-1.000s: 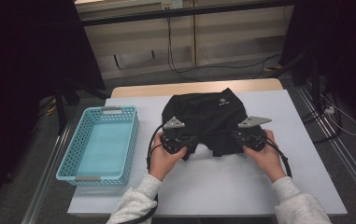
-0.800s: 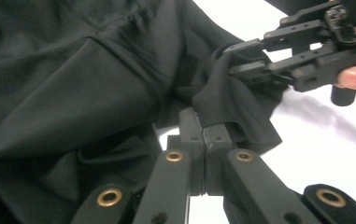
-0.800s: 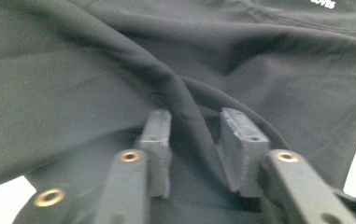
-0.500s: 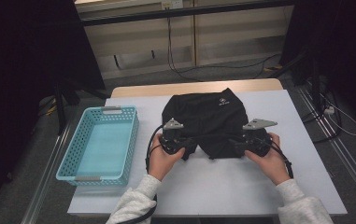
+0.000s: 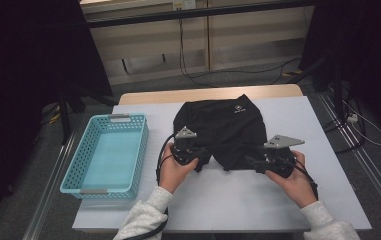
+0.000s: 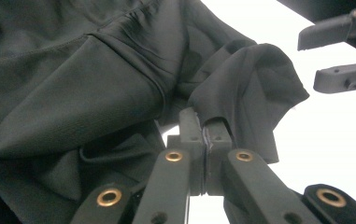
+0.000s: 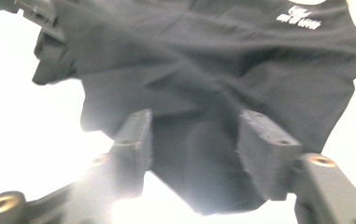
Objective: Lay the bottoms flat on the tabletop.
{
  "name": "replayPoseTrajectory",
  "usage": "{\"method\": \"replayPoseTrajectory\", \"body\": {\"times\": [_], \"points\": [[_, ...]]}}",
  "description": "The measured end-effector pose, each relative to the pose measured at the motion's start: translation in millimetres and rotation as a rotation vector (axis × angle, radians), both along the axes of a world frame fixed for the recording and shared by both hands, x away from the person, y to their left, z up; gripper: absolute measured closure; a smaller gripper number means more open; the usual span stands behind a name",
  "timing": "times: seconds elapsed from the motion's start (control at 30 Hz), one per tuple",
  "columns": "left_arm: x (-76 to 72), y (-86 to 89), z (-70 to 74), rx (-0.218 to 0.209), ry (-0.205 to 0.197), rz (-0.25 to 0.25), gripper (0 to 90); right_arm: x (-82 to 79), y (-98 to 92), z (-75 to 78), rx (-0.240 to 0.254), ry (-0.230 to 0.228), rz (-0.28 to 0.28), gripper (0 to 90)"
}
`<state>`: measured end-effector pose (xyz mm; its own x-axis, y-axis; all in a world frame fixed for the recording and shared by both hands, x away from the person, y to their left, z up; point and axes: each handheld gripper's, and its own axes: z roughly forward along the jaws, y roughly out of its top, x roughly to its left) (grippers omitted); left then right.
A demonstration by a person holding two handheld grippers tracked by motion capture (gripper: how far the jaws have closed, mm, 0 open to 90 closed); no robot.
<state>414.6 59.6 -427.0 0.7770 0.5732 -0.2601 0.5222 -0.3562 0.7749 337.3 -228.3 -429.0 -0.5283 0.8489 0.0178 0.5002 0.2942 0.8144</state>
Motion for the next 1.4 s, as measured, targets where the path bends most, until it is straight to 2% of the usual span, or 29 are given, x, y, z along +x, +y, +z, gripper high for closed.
{"method": "replayPoseTrajectory", "body": {"times": [0.03,0.17,0.27,0.37,0.5,0.6,0.67,0.83,0.97,1.07,1.13,1.27,1.33,1.4], "points": [[-0.1,-0.2,0.1,-0.002,0.0,0.001,89.4,-0.7,2.4,-3.0,-0.001,0.008,0.013,51.8],[-1.1,-1.2,1.3,-0.007,-0.001,0.0,89.4,0.3,17.9,-18.0,-0.057,0.058,0.082,58.4],[-1.1,-1.5,1.7,-0.003,-0.002,-0.001,89.4,4.7,22.9,-26.1,-0.092,0.085,0.09,55.8],[-0.7,-1.6,-0.4,-0.005,0.001,0.007,89.4,8.1,21.0,-30.0,-0.087,0.115,0.101,58.2],[-0.6,-1.6,-0.4,-0.009,0.003,0.01,89.4,7.7,20.6,-31.6,-0.105,0.093,0.11,63.5],[-1.5,-1.9,1.8,-0.004,-0.001,0.005,89.4,9.3,19.0,-31.9,-0.1,0.087,0.125,80.2],[-1.9,-2.0,2.4,-0.009,-0.003,0.008,89.4,9.6,18.1,-31.8,-0.104,0.085,0.127,86.4],[-0.4,0.0,2.8,-0.013,-0.005,0.016,89.4,10.0,16.1,-29.2,-0.12,0.09,0.134,87.6],[0.0,2.3,5.1,-0.02,-0.003,0.019,89.4,6.2,6.5,-20.7,-0.086,0.087,0.15,87.6],[0.8,4.4,5.3,-0.022,0.002,0.025,89.4,0.4,-5.8,-8.2,-0.022,0.074,0.149,87.5],[1.1,5.0,4.9,-0.024,0.006,0.027,89.4,-3.0,-13.7,-1.2,-0.001,0.058,0.144,87.5],[-0.3,1.2,3.8,-0.013,0.012,0.009,89.4,-7.8,-29.2,4.2,0.065,0.046,0.126,87.1],[-1.3,-2.1,2.8,-0.006,0.011,-0.002,89.4,-8.1,-32.8,3.7,0.074,0.045,0.108,87.2],[-1.8,-4.6,1.3,0.002,0.016,-0.004,89.4,-6.5,-32.2,0.3,0.058,0.047,0.102,86.9]]}}
